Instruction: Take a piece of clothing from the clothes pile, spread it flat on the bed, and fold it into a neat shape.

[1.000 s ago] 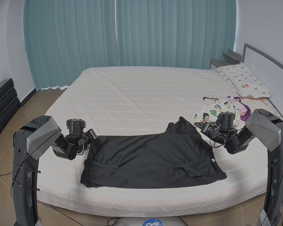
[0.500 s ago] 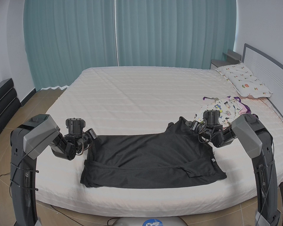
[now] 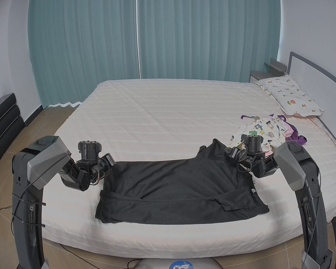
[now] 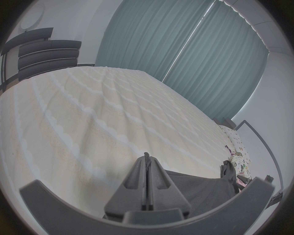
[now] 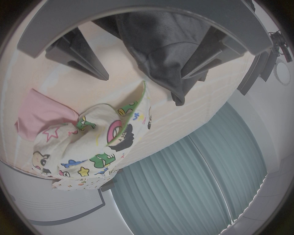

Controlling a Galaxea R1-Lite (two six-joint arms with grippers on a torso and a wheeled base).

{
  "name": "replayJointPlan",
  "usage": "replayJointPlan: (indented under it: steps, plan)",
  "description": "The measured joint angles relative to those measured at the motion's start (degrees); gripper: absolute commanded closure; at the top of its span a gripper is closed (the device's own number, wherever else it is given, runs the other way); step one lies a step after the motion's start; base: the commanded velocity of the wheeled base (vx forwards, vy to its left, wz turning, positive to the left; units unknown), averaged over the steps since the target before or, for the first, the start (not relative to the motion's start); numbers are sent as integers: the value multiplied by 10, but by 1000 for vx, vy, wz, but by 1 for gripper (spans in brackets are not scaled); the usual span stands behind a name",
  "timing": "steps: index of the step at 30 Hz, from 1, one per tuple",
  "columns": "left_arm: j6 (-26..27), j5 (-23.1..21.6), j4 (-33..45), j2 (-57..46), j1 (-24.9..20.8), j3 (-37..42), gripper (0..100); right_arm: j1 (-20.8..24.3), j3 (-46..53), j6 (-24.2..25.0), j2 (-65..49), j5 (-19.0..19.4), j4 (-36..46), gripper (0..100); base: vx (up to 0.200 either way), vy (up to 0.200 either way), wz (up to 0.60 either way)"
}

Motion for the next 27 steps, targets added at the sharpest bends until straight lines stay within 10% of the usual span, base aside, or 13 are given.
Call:
replayJointPlan:
  steps: [5, 6, 27]
  plan:
    - [0, 0, 1, 0, 0, 0, 100, 3, -4, -1, 12, 0, 0, 0, 0, 0, 0]
    - [0, 0, 2, 0, 0, 0, 100, 5, -8, -2, 16, 0, 0, 100, 0, 0, 0]
    - [0, 1, 3, -3, 3, -2, 100, -8, 12, 36, -1, 2, -28, 100, 0, 0, 0]
